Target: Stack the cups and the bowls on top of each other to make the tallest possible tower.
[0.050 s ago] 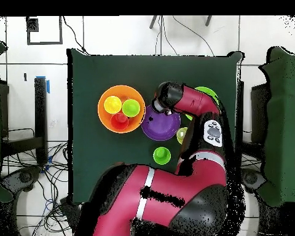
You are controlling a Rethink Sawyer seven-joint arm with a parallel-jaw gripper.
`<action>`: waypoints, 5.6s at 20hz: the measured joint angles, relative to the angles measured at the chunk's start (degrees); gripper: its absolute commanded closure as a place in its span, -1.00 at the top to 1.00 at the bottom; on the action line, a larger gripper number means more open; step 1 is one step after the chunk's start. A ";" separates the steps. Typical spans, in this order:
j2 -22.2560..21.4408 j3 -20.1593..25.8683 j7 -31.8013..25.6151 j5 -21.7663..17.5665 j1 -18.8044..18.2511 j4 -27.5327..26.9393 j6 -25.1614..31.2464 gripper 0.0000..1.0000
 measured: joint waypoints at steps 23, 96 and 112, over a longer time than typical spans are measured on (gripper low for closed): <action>-1.92 0.14 0.00 -0.01 -0.11 0.26 1.16 -1.00; -14.02 0.30 0.00 -0.90 4.08 3.96 15.98 -1.00; -14.67 0.29 0.00 -0.79 4.77 -0.67 24.22 -1.00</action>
